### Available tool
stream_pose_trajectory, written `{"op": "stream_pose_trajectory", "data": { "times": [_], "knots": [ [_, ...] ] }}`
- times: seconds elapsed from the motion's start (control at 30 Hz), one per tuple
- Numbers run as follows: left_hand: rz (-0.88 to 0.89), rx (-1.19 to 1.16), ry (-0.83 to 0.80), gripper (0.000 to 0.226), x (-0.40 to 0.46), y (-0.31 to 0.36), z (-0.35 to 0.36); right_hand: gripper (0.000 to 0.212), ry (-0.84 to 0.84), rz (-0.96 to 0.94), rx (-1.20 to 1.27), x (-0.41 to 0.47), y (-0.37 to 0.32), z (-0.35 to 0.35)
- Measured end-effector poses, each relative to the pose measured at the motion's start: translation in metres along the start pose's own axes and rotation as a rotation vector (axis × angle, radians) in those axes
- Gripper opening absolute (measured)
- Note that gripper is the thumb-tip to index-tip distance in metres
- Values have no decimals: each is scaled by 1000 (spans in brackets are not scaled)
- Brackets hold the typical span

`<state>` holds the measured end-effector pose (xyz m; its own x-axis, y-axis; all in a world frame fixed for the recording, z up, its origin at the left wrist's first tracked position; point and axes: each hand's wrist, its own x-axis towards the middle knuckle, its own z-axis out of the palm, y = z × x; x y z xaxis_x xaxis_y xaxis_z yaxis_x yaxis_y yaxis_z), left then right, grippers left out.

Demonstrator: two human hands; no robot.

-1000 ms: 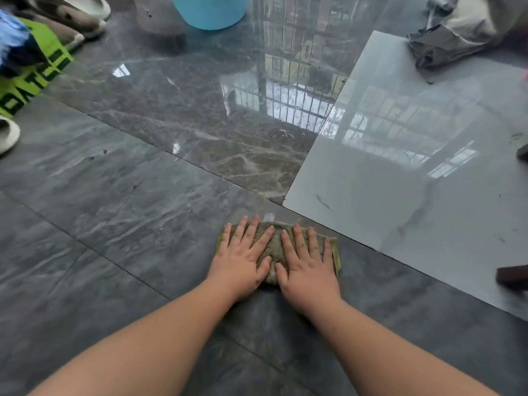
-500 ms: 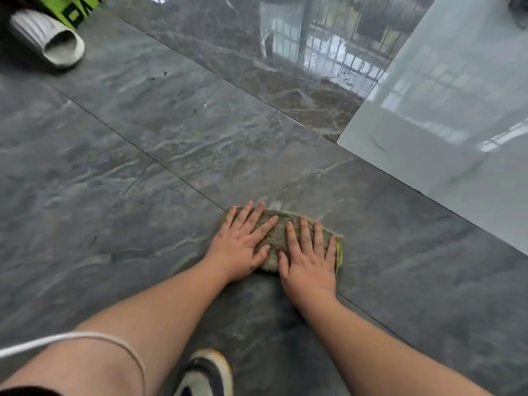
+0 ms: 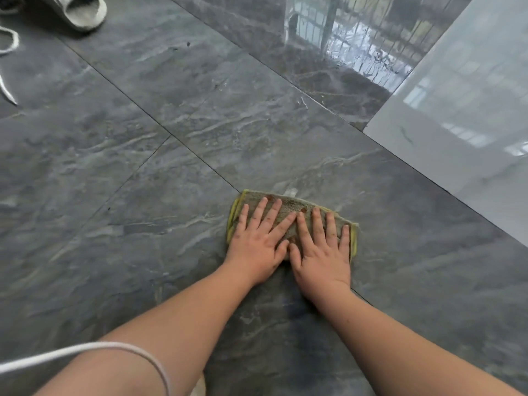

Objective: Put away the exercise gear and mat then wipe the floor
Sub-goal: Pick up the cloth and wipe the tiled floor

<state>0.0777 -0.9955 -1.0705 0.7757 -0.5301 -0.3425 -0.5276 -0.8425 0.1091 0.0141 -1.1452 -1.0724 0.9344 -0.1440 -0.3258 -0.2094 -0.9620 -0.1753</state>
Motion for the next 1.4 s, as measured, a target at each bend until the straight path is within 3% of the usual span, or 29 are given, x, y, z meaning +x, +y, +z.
{"op": "stream_pose_trajectory", "data": {
  "times": [0.3, 0.6, 0.83, 1.4],
  "knots": [
    [-163, -20, 35, 67, 10, -16, -2, 67, -52, -102, -14, 38, -8, -21],
    [-50, 37, -71, 65, 95, -51, -47, 65, -35, -17, 21, 104, -12, -49],
    [0, 67, 27, 64, 167, -78, -64, 66, 68, 7, 8, 174, -9, -61],
    [181, 115, 48, 66, 257, -103, -96, 68, 107, 163, 38, 240, -11, -75]
  ]
}}
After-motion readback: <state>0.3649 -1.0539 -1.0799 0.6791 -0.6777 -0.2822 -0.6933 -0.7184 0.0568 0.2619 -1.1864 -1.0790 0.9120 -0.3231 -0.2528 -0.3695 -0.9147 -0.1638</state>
